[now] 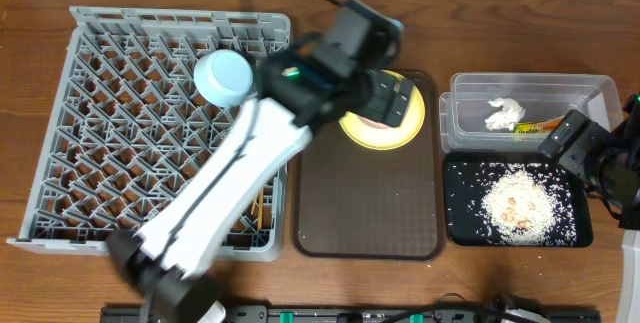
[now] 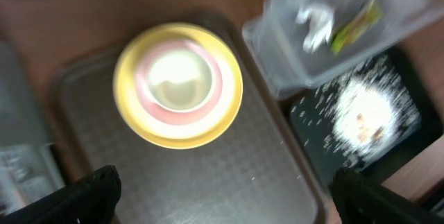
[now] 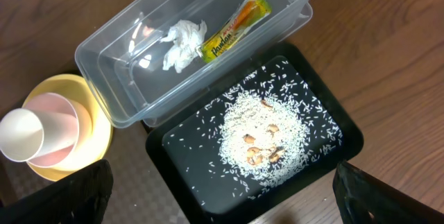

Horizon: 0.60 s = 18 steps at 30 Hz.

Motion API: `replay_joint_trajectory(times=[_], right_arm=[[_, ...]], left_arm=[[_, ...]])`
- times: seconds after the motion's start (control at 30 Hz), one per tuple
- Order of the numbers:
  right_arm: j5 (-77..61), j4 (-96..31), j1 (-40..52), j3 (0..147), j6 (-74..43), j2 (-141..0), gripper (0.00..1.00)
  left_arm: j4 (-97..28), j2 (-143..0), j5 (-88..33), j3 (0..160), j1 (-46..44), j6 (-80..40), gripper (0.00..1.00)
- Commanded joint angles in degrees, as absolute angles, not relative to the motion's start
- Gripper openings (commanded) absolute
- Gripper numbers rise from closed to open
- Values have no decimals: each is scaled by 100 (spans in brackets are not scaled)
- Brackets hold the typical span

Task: Sort waste into correct bins and load items into the dishwasher
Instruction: 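Move the left gripper over the cup stack on the yellow plate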

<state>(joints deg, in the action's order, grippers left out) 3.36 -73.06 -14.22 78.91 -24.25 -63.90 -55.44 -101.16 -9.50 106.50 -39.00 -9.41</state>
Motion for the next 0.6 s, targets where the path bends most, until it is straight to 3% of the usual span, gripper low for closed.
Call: replay_joint_trajectory(times=[0.0, 0.03, 0.07, 0.1, 0.17, 0.2, 0.57], right_arm=[[338, -7310, -1420, 7911, -2351, -6377, 99], [338, -7310, -1420, 7911, -2351, -6375, 99], [338, -7312, -1420, 7911, -2351, -6375, 99], [338, -7312, -1420, 7911, -2351, -6375, 99], [338, -7312, -1420, 7911, -2351, -6375, 99], [338, -7312, -1420, 7911, -2351, -6377, 99], [338, -7312, -1420, 7911, -2351, -6377, 99]], left_arm=[[-5483, -10567, -1072, 10711, -4012, -408, 98], [-5408, -10700, -1072, 10711, -4012, -412, 97], [-5330, -10814, -1072, 10711, -4012, -414, 76], [-5238, -10949, -1072, 10711, -4010, -464, 62], [-5085, -11170, -1072, 10711, -4012, -502, 42], [-5037, -11271, -1070, 10711, -4012, -499, 37], [-4355, -12040, -652, 10711, -4032, -497, 36]])
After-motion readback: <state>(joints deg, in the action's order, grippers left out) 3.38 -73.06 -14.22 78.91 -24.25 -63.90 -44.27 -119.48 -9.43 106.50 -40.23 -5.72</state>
